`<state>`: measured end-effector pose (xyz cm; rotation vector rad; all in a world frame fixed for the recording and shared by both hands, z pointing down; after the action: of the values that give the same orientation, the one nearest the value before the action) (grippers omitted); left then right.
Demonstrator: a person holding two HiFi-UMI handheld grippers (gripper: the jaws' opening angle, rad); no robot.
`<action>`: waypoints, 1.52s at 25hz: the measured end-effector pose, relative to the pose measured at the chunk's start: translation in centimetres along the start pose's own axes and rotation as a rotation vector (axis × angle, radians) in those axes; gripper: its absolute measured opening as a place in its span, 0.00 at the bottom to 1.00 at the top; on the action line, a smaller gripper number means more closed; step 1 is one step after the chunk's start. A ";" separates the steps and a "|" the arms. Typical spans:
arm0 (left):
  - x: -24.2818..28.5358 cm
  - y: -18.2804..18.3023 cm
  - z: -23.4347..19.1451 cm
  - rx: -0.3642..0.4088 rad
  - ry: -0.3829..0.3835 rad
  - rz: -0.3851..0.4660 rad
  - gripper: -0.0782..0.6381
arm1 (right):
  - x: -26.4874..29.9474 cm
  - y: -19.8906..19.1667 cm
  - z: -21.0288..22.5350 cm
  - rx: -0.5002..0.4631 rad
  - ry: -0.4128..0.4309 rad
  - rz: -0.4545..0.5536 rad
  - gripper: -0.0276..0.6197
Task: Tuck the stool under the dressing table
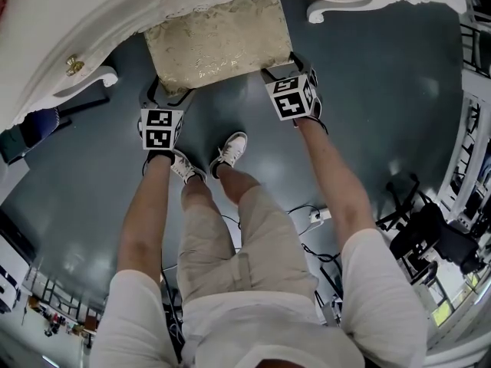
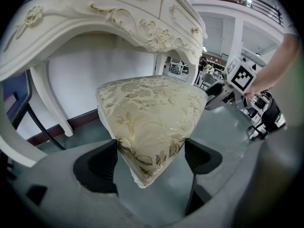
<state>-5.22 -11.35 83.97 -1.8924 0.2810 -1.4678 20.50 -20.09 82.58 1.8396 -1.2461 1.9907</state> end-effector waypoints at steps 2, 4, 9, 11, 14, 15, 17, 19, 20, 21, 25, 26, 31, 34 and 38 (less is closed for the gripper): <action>0.2 0.3 -0.4 0.000 0.006 0.000 0.74 | 0.2 0.5 0.1 0.001 -0.003 0.006 0.62; 0.4 0.6 -0.8 -0.003 0.010 0.004 0.74 | 0.5 0.8 0.2 0.003 -0.005 0.006 0.62; 0.8 1.2 -1.7 -0.020 0.035 0.027 0.73 | 1.2 2.1 0.5 -0.001 -0.004 -0.004 0.62; 1.0 1.4 -1.9 -0.027 0.039 0.032 0.73 | 1.4 2.6 0.7 -0.007 -0.003 -0.009 0.62; 1.2 1.7 -2.2 -0.036 0.043 0.039 0.72 | 1.8 3.2 0.9 -0.015 -0.002 -0.016 0.62; 1.2 1.9 -2.3 -0.039 0.044 0.043 0.72 | 1.9 3.4 1.0 -0.018 -0.002 -0.015 0.62; 1.3 2.0 -2.5 -0.041 0.043 0.048 0.72 | 2.0 3.7 1.1 -0.018 -0.003 -0.016 0.62; 1.3 2.1 -2.7 -0.044 0.045 0.051 0.72 | 2.1 3.9 1.0 -0.017 -0.002 -0.021 0.62; 1.4 2.1 -2.8 -0.045 0.046 0.050 0.72 | 2.2 4.0 1.0 -0.017 -0.001 -0.023 0.62; 1.4 2.2 -2.9 -0.047 0.046 0.050 0.72 | 2.2 4.1 1.1 -0.018 -0.001 -0.024 0.62; 1.7 2.5 -3.5 -0.046 0.047 0.059 0.72 | 2.6 4.6 1.2 -0.022 -0.003 -0.032 0.61; 1.8 2.6 -3.8 -0.045 0.050 0.061 0.72 | 2.8 4.9 1.1 -0.020 -0.003 -0.035 0.61; 2.2 3.4 -4.8 -0.051 0.054 0.054 0.72 | 3.4 6.1 1.4 -0.018 -0.006 -0.038 0.61; 2.5 3.7 -5.4 -0.056 0.060 0.052 0.72 | 3.8 6.9 1.6 -0.022 -0.004 -0.049 0.61; 2.8 4.2 -6.0 -0.063 0.071 0.058 0.72 | 4.3 8.2 1.8 -0.029 -0.005 -0.051 0.61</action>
<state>-8.74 -18.38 83.99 -1.8679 0.4165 -1.5049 15.84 -28.23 82.43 1.8456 -1.2101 1.9324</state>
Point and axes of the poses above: the fingertips, and each gripper's own axes: x forward along the fingers, z to its right, y out of its top, the point moved 3 cm from there along -x, backward along the fingers, and after that the axes turned 4 degrees about x, right-handed, at the moved point
